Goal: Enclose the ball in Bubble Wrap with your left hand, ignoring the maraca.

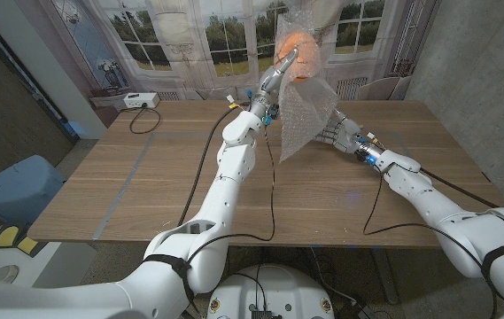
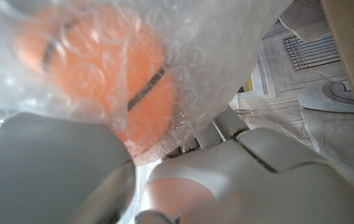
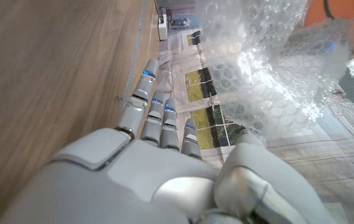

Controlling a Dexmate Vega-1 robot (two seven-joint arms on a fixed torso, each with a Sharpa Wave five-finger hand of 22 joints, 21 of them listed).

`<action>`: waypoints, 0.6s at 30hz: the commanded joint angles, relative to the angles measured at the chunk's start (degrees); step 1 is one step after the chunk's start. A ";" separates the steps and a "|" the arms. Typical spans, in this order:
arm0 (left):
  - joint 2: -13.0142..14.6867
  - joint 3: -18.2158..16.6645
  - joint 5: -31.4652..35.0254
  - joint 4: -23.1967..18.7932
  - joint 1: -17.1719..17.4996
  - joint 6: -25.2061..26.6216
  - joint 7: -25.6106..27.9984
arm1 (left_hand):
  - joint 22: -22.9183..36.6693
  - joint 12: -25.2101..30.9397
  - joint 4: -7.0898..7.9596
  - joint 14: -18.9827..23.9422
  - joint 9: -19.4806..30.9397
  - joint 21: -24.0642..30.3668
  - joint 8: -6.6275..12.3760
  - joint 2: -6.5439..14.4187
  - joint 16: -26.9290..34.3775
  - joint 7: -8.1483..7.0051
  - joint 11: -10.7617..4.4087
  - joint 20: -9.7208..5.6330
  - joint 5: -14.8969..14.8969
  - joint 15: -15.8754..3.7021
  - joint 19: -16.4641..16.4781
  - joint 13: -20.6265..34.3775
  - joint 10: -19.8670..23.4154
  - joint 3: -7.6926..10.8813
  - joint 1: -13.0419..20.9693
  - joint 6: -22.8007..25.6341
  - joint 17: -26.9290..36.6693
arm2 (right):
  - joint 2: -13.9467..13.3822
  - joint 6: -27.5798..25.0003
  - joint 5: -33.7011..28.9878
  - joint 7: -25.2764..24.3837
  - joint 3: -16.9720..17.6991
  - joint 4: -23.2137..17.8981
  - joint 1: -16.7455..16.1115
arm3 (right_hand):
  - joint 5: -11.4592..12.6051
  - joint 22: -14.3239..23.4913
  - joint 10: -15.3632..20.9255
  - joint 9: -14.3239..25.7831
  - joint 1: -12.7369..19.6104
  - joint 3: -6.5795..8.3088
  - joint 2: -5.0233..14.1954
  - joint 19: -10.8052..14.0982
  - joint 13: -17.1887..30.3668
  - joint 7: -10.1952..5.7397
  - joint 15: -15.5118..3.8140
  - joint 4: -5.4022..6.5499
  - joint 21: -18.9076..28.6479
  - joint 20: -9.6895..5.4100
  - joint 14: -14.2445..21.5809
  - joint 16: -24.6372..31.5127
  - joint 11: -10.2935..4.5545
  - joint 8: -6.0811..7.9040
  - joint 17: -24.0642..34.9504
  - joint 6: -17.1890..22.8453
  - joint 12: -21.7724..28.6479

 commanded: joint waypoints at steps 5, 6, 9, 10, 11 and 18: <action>-0.99 -3.27 -0.59 13.33 -4.75 -4.85 -1.52 | -0.30 -0.61 -10.26 -0.26 0.18 0.90 0.29 27.23 -0.71 -3.41 -3.46 -1.95 0.08 -0.37 -1.54 0.67 1.68 10.75 26.88 6.30 0.36 | 5.02 -11.59 0.28 16.78 2.29 18.57 11.76 | -0.24 0.07 1.25 0.34 -1.17 -0.51 -0.67 5.00 0.33 0.68 0.02 0.74 1.35 -0.77 2.73 0.41 0.15 -0.08 0.11 -0.61 -0.13; -0.96 -3.40 -0.61 14.22 -5.10 -5.10 -1.50 | -0.32 -0.64 -10.26 -0.27 0.17 0.99 0.33 27.20 -0.73 -3.47 -3.49 -1.99 0.09 -0.38 -1.52 0.71 1.69 10.74 26.86 6.39 0.38 | 5.13 -12.41 0.09 16.86 2.64 18.69 11.90 | -0.24 0.07 1.31 0.34 -1.25 -0.53 -0.70 5.33 0.34 0.69 -0.11 0.77 1.42 -0.93 3.03 0.47 0.15 -0.09 0.11 -0.64 -0.16; -0.80 -3.59 -0.33 16.06 -5.84 -5.52 -1.19 | -0.42 -0.78 -10.26 -0.35 0.15 1.20 0.36 27.12 -0.83 -3.44 -3.53 -2.01 0.13 -0.43 -1.84 0.82 1.64 10.72 26.77 6.45 0.43 | 5.39 -14.09 -0.56 17.19 3.75 18.82 12.21 | -0.22 0.07 1.68 0.35 -1.55 -0.65 -0.82 7.58 0.34 1.08 -0.17 0.89 2.02 -1.49 4.13 0.54 0.16 -0.13 0.09 -0.87 -0.31; -0.65 -3.53 -0.03 16.36 -5.98 -5.60 -0.96 | -0.46 -0.77 -10.28 -0.37 0.14 1.32 0.36 27.09 -0.85 -3.49 -3.45 -2.05 0.15 -0.46 -1.88 0.86 1.82 10.72 26.77 6.44 0.46 | 5.42 -14.40 -0.88 17.25 4.04 18.84 12.31 | -0.20 0.07 1.89 0.35 -1.67 -0.69 -0.86 8.20 0.35 1.15 -0.29 0.94 2.15 -1.66 4.81 0.67 0.16 -0.14 0.09 -0.98 -0.34; -0.47 -3.41 0.34 16.64 -6.13 -5.75 -0.71 | -0.50 -0.83 -10.28 -0.39 0.13 1.40 0.34 27.09 -0.88 -3.48 -3.41 -2.02 0.16 -0.43 -1.96 0.91 1.76 10.73 26.76 6.37 0.48 | 5.49 -14.95 -1.06 17.26 4.45 18.89 12.39 | -0.18 0.08 2.28 0.35 -1.78 -0.73 -0.90 9.13 0.36 1.30 -0.21 0.98 2.39 -1.75 5.42 0.76 0.15 -0.17 0.08 -1.12 -0.31; 1.28 -2.55 3.10 14.63 -5.16 -4.88 1.82 | -0.76 -1.04 -10.33 -0.37 0.09 2.12 0.42 27.08 -0.98 -3.51 -3.45 -1.96 0.22 -0.42 -2.23 1.18 2.07 10.81 26.76 6.52 0.67 | 6.37 -18.41 -2.02 16.36 8.44 19.14 12.40 | -0.08 0.09 5.06 0.35 -2.26 -0.90 -1.12 12.84 0.41 2.06 -0.05 1.16 3.16 -2.53 8.92 1.26 0.14 0.14 0.03 -0.53 0.07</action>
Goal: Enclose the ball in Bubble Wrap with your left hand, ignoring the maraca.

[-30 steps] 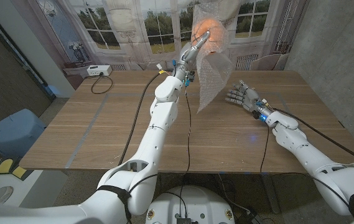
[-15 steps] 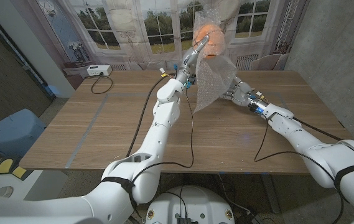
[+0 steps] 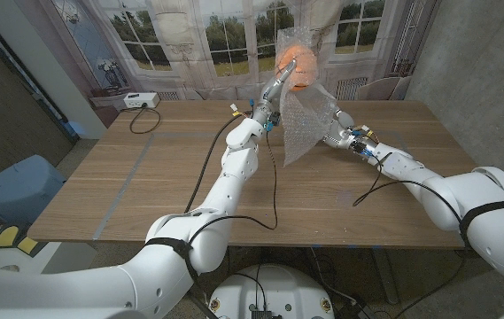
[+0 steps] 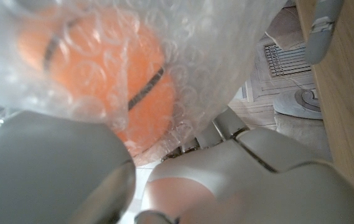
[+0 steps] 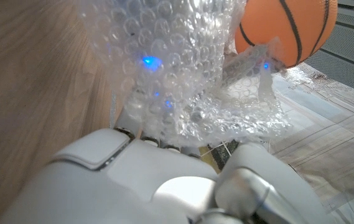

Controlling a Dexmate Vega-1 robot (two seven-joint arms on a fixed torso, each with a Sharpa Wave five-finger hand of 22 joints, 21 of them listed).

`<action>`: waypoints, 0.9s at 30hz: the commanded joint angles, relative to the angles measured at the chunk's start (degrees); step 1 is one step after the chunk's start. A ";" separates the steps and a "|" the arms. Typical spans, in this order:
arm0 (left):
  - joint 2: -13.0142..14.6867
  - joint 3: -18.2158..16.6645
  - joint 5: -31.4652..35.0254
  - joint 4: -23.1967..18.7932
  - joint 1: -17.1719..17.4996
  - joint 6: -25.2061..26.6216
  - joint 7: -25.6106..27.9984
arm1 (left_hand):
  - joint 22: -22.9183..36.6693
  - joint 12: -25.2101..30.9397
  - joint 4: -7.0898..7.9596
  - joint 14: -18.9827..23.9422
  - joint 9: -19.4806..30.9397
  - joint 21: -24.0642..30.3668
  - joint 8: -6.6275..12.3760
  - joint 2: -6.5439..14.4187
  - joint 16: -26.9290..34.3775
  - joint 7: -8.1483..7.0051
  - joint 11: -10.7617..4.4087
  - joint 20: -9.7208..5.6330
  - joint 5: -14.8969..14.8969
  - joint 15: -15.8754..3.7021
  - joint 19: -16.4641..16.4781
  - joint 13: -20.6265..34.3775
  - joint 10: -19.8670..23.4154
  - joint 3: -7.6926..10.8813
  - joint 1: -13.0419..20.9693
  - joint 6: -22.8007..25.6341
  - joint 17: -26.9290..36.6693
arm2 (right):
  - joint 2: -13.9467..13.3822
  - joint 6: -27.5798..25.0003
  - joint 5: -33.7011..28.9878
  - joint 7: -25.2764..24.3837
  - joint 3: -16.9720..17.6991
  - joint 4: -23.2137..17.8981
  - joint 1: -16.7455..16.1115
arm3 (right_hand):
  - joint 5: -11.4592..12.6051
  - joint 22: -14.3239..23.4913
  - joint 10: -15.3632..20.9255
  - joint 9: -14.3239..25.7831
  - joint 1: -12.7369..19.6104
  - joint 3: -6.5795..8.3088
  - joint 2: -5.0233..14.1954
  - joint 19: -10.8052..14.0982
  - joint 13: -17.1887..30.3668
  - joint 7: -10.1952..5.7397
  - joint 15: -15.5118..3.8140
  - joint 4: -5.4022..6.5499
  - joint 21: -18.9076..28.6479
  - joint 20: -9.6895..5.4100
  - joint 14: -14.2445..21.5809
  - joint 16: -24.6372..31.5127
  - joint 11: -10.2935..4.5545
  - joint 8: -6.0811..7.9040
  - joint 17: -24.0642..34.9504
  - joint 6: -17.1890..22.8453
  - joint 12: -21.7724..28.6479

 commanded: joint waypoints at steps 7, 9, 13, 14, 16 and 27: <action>3.90 1.51 6.20 -0.48 0.78 1.25 5.30 | -0.24 -0.50 -10.32 -0.05 0.03 1.29 0.45 27.07 -0.17 -3.35 -3.31 -2.53 0.56 -0.38 -0.66 0.53 2.21 10.87 26.74 6.48 0.35 | 2.63 -9.42 -4.00 0.15 9.34 2.72 1.56 | 0.32 0.10 5.07 0.04 -0.84 -0.25 -0.67 8.86 0.07 1.46 -0.14 0.26 2.35 -2.72 7.21 1.18 -0.01 0.16 -0.06 1.37 0.42; 4.57 2.02 7.28 -1.51 1.21 2.01 6.01 | -0.31 -0.62 -10.34 -0.05 0.02 1.43 0.43 27.05 -0.20 -3.32 -3.26 -2.46 0.56 -0.37 -0.78 0.51 2.21 10.90 26.75 6.43 0.39 | 2.74 -9.46 -5.11 -0.31 10.33 2.70 1.59 | 0.36 0.10 5.42 0.05 -0.89 -0.28 -0.72 9.84 0.06 1.54 -0.31 0.28 2.57 -3.25 8.12 1.33 0.00 0.15 -0.07 1.41 0.37; 6.37 3.05 9.34 -3.32 1.71 3.66 6.62 | -0.47 -0.80 -10.37 -0.04 0.00 1.76 0.43 27.05 -0.26 -3.24 -3.12 -2.41 0.55 -0.35 -0.91 0.56 2.28 10.96 26.77 6.42 0.48 | 3.02 -10.18 -6.86 -1.75 12.80 2.70 1.45 | 0.41 0.11 6.03 0.05 -0.93 -0.32 -0.77 10.94 0.07 1.96 -0.48 0.29 2.82 -3.66 9.02 1.43 -0.01 0.16 -0.07 1.50 0.38; 6.73 3.16 9.54 -3.66 1.75 4.19 6.49 | -0.51 -0.82 -10.37 -0.07 -0.01 1.85 0.44 27.05 -0.29 -3.25 -3.14 -2.40 0.55 -0.33 -0.88 0.59 2.30 10.97 26.76 6.44 0.49 | 3.04 -10.22 -7.34 -2.25 13.39 2.69 1.40 | 0.41 0.11 6.08 0.05 -0.94 -0.32 -0.77 11.00 0.07 2.07 -0.45 0.29 2.82 -3.71 9.03 1.41 0.00 0.17 -0.07 1.55 0.38; 7.54 3.54 10.38 -4.62 1.95 5.43 6.57 | -0.59 -0.92 -10.41 -0.11 -0.02 2.02 0.44 27.02 -0.34 -3.21 -3.16 -2.34 0.54 -0.35 -0.91 0.56 2.40 11.01 26.80 6.45 0.52 | 3.09 -10.35 -8.25 -3.43 14.61 2.68 1.28 | 0.42 0.12 6.16 0.05 -0.95 -0.33 -0.78 11.14 0.07 2.10 -0.45 0.29 2.85 -3.75 9.12 1.41 0.00 0.19 -0.07 1.62 0.38; 12.41 6.79 17.14 -12.54 2.72 15.40 5.48 | -1.07 -1.41 -10.63 -0.03 -0.09 2.98 0.45 27.04 -0.46 -2.43 -2.40 -2.05 0.45 -0.34 -1.30 0.72 2.62 11.33 27.13 6.50 0.79 | 2.87 -10.58 -12.67 -5.67 18.38 2.50 0.69 | 0.44 0.11 6.75 0.05 -1.09 -0.45 -0.93 11.67 0.06 1.96 -0.43 0.33 2.85 -3.64 9.33 1.21 -0.01 0.32 -0.08 2.10 0.35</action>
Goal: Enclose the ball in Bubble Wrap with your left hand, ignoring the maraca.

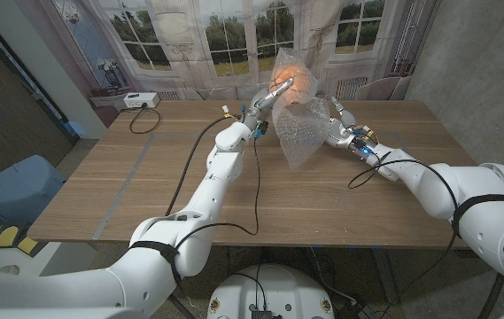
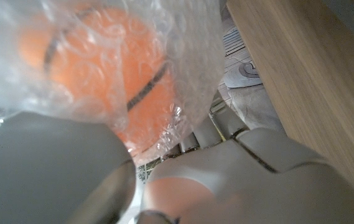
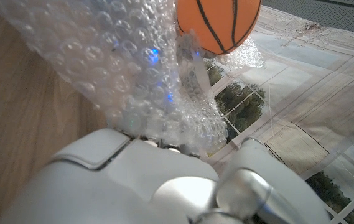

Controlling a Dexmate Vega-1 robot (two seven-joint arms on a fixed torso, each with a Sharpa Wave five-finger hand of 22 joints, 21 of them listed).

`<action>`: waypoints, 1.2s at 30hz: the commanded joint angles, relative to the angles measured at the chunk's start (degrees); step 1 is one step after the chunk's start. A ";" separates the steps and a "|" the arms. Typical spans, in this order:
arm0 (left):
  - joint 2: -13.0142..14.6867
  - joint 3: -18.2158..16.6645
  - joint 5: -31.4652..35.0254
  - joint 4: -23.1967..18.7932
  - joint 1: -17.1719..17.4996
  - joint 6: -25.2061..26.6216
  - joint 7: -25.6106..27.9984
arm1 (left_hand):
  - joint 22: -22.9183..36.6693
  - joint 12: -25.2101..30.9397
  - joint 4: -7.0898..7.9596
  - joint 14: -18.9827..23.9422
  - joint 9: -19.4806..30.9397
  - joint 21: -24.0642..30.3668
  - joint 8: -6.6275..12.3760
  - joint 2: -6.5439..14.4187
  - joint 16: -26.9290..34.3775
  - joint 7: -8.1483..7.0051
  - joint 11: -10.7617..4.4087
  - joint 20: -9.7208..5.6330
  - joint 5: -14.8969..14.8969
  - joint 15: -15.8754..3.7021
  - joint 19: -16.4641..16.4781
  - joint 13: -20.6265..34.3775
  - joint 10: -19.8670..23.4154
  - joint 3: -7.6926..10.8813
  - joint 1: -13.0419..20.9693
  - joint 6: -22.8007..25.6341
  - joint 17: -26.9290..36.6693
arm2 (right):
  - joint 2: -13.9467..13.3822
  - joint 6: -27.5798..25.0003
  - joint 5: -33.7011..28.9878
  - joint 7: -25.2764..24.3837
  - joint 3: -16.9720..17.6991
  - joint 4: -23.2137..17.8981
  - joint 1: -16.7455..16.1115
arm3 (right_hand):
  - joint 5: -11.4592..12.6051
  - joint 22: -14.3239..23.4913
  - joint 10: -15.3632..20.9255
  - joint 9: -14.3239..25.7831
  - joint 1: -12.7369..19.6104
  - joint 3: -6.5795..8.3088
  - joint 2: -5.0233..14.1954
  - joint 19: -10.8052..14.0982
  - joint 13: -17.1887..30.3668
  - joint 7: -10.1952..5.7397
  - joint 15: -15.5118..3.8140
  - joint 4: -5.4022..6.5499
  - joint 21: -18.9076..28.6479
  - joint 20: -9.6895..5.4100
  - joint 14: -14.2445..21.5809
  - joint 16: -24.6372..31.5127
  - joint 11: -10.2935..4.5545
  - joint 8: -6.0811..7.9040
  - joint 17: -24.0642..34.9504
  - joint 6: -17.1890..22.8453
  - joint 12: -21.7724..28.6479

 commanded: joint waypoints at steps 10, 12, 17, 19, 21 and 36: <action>9.13 6.76 14.92 -16.19 1.11 19.46 -1.97 | -0.54 -0.67 -10.70 0.88 0.09 1.84 0.53 26.95 0.10 -2.05 -1.78 -1.92 0.07 -0.18 -0.04 -0.06 3.52 11.60 27.23 7.00 0.54 | -1.40 -0.67 -6.13 -0.52 1.72 -0.23 -0.53 | 0.20 0.11 0.96 0.06 -0.53 -0.33 -0.26 1.70 0.04 -0.18 0.22 0.18 0.30 -0.39 0.67 0.07 -0.01 0.20 0.21 0.37 -0.26; 9.61 6.99 15.27 -16.69 0.55 21.40 -3.78 | -0.64 -0.84 -10.77 0.91 0.06 2.12 0.54 26.87 0.07 -2.00 -1.71 -1.80 0.07 -0.21 0.18 -0.22 3.66 11.65 27.30 7.07 0.57 | -1.62 -0.69 -5.89 -0.51 1.03 -0.24 -0.48 | 0.20 0.11 0.93 0.06 -0.55 -0.34 -0.26 1.68 0.03 -0.15 0.34 0.19 0.27 -0.35 0.64 0.01 -0.01 0.18 0.22 0.34 -0.31; 11.40 8.74 18.11 -17.98 -0.91 25.32 -7.09 | -0.84 -1.05 -10.85 0.97 0.00 2.58 0.47 26.76 -0.01 -1.59 -1.40 -1.75 0.07 -0.24 -0.01 -0.28 3.93 11.80 27.41 7.11 0.66 | -2.53 -0.29 -5.54 -0.29 -1.51 -0.47 -0.48 | 0.22 0.11 0.83 0.06 -0.61 -0.36 -0.26 1.55 0.02 -0.18 0.47 0.22 0.14 -0.30 0.47 -0.15 -0.01 0.12 0.23 0.22 -0.42; 12.27 9.59 19.17 -18.12 -1.81 26.63 -8.84 | -0.90 -1.12 -10.87 1.01 -0.02 2.73 0.45 26.73 -0.02 -1.58 -1.34 -1.73 0.08 -0.24 -0.02 -0.38 4.10 11.84 27.44 7.12 0.69 | -2.91 -0.42 -5.14 -0.38 -2.59 -0.51 -0.49 | 0.24 0.10 0.45 0.06 -0.72 -0.39 -0.22 0.54 0.00 -0.35 0.49 0.29 -0.41 -0.02 -0.20 -0.60 -0.03 0.11 0.25 0.24 -0.72; 13.14 10.51 20.32 -18.21 -2.67 27.56 -10.26 | -0.93 -1.20 -10.91 1.01 -0.03 2.81 0.43 26.67 -0.04 -1.55 -1.34 -1.71 0.08 -0.27 -0.10 -0.45 4.16 11.86 27.48 7.11 0.72 | -3.23 -0.83 -4.67 -0.47 -3.55 -0.52 -0.48 | 0.27 0.11 0.02 0.05 -0.85 -0.41 -0.15 -0.90 -0.01 -0.51 0.69 0.39 -1.17 0.94 -0.79 -1.07 -0.03 0.08 0.28 0.23 -1.04; 19.51 19.19 29.31 -21.30 -7.44 30.37 -16.96 | -1.31 -2.15 -11.03 1.19 -0.20 4.09 0.07 26.40 -0.11 -0.75 -0.94 -1.64 0.14 -0.31 -0.68 -1.19 4.57 12.11 27.83 7.09 1.12 | -7.62 -5.49 -2.29 -2.76 -14.10 -11.15 -3.79 | 0.43 0.20 -8.08 0.01 -0.94 0.41 1.39 -15.51 0.21 -3.24 1.76 0.84 -9.74 7.49 -13.66 -5.40 -0.14 -0.40 0.69 -2.69 -2.59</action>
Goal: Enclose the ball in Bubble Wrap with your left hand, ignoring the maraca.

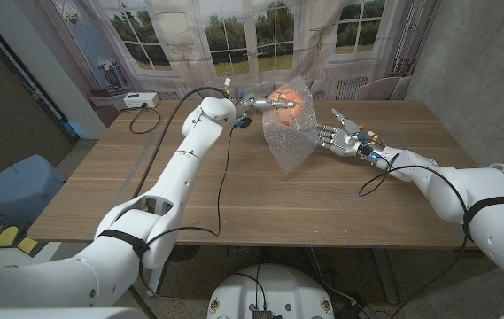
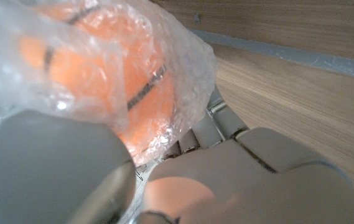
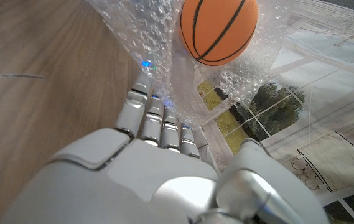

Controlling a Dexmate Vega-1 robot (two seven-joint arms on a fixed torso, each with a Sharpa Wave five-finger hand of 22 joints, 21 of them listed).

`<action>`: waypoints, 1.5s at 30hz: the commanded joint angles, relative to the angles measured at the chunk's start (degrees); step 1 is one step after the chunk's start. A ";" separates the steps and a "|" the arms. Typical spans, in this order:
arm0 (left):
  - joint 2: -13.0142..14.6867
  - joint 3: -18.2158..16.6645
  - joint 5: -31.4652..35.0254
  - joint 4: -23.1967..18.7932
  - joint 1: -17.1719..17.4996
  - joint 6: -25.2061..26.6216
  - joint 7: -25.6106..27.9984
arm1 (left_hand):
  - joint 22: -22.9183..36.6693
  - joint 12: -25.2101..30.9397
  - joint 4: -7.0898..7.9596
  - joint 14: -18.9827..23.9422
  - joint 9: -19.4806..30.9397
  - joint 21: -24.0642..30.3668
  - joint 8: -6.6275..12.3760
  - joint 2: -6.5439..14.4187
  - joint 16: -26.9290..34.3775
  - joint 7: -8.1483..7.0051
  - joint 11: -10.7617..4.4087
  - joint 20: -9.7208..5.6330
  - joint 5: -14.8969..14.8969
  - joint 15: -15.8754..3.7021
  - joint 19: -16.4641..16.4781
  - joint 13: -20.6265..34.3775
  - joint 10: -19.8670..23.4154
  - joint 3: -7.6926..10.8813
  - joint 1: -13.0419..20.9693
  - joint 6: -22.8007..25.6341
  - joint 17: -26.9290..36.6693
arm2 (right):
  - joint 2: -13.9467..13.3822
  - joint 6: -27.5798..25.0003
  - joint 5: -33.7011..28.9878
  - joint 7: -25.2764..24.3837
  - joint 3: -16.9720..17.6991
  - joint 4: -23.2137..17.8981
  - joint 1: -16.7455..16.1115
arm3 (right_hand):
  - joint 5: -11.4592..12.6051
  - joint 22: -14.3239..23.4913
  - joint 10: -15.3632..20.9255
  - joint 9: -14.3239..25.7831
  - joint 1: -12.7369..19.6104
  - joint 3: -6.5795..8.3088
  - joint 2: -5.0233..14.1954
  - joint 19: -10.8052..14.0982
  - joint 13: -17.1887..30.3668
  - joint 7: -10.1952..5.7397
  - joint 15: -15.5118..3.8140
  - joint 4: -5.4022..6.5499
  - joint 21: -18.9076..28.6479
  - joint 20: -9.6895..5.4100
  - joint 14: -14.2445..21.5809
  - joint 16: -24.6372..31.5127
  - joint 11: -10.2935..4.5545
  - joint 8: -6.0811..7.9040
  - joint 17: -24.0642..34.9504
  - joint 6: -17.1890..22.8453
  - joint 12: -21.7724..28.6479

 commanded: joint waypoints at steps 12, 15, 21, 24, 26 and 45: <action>10.93 15.00 15.86 -9.71 -1.40 4.00 -2.19 | -0.09 -0.99 -11.14 -0.10 -0.13 1.57 -0.21 26.42 -0.26 -1.55 -2.56 -1.36 0.41 -0.42 -1.87 -0.61 3.54 12.02 27.78 7.18 0.77 | -6.46 -7.37 7.66 -8.31 -9.93 -18.81 -7.51 | 0.45 0.23 -1.89 0.18 0.69 0.96 1.17 -2.28 0.25 -0.37 0.01 -0.02 -1.43 -0.28 -2.22 -0.18 0.23 -0.14 0.30 -0.52 0.00; 11.93 16.42 17.32 -10.35 -1.15 4.68 -1.48 | -0.09 -1.07 -11.12 -0.11 -0.18 1.92 -0.25 26.36 -0.28 -1.47 -2.55 -1.30 0.41 -0.42 -2.06 -0.59 3.56 11.98 27.80 7.41 0.90 | -6.62 -7.02 8.24 -8.30 -10.85 -18.47 -7.13 | 0.44 0.24 -2.09 0.17 0.70 1.00 1.18 -2.61 0.25 -0.41 0.03 -0.02 -1.60 -0.34 -2.56 -0.19 0.23 -0.16 0.31 -0.64 0.02; 13.80 19.36 19.59 -11.47 -0.70 5.20 -0.45 | -0.11 -1.21 -11.01 -0.15 -0.25 2.45 -0.46 26.33 -0.32 -1.68 -2.66 -1.20 0.42 -0.38 -2.63 -0.60 3.72 11.93 27.75 7.47 1.13 | -7.07 -6.70 9.00 -8.53 -12.31 -18.77 -6.87 | 0.43 0.26 -2.42 0.18 0.68 1.04 1.21 -2.90 0.27 -0.39 0.08 0.01 -1.77 -0.46 -2.84 -0.13 0.22 -0.13 0.33 -0.70 0.03; 14.68 21.06 20.63 -11.58 -0.93 5.22 -0.54 | -0.14 -1.33 -10.97 -0.27 -0.29 2.81 -0.55 26.28 -0.41 -1.75 -2.68 -1.22 0.42 -0.37 -2.81 -0.50 3.59 11.90 27.72 7.57 1.24 | -7.34 -6.77 9.34 -9.04 -12.76 -19.23 -7.01 | 0.42 0.26 -2.64 0.18 0.67 1.06 1.22 -3.05 0.27 -0.48 0.09 0.03 -1.86 -0.50 -3.02 -0.10 0.22 -0.16 0.34 -0.85 0.03; 15.01 21.91 20.94 -11.43 -1.12 5.46 -0.78 | -0.16 -1.36 -10.96 -0.29 -0.30 3.07 -0.59 26.26 -0.44 -1.85 -2.72 -1.19 0.42 -0.39 -2.88 -0.48 3.68 11.89 27.72 7.66 1.32 | -7.52 -6.84 9.54 -9.35 -13.04 -19.49 -7.13 | 0.42 0.27 -2.74 0.18 0.67 1.07 1.23 -3.19 0.27 -0.54 0.10 0.04 -1.93 -0.53 -3.12 -0.09 0.22 -0.15 0.35 -0.87 0.04; 18.40 32.09 26.91 -10.28 -4.78 6.36 -3.68 | -0.48 -1.92 -10.83 -0.22 -0.42 4.54 -1.02 26.12 -0.64 -1.93 -2.72 -0.94 0.49 -0.32 -4.11 -0.58 4.04 11.87 27.54 8.12 1.83 | -7.82 -5.60 10.68 -9.92 -14.07 -18.61 -7.06 | 0.39 0.30 -3.32 0.18 0.62 1.17 1.29 -3.71 0.29 -0.48 0.14 0.13 -2.24 -0.64 -3.84 0.01 0.24 -0.06 0.38 -0.90 0.14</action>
